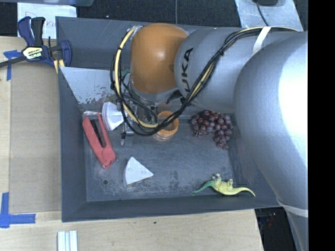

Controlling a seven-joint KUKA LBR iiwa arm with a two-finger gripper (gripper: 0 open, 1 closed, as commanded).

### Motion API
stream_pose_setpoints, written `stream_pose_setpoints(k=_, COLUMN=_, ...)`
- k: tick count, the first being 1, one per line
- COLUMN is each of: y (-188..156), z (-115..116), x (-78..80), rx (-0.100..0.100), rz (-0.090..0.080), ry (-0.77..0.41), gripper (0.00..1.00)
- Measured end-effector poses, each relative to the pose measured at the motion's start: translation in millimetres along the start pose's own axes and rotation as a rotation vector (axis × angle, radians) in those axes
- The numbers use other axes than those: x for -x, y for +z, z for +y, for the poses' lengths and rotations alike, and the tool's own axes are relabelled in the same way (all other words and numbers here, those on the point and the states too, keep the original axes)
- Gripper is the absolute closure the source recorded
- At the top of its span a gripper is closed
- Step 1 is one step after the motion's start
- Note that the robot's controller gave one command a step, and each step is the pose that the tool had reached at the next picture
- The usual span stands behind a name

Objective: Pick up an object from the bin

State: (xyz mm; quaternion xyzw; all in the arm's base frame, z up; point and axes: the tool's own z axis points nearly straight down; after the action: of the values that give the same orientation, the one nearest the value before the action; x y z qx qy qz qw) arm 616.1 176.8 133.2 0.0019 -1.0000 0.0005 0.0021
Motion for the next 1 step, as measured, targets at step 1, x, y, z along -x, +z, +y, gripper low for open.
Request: stream_pose_setpoints(k=1, y=-5.3, z=-0.7, x=1.4, rx=0.002, rz=-0.007, ry=0.003, gripper=0.00)
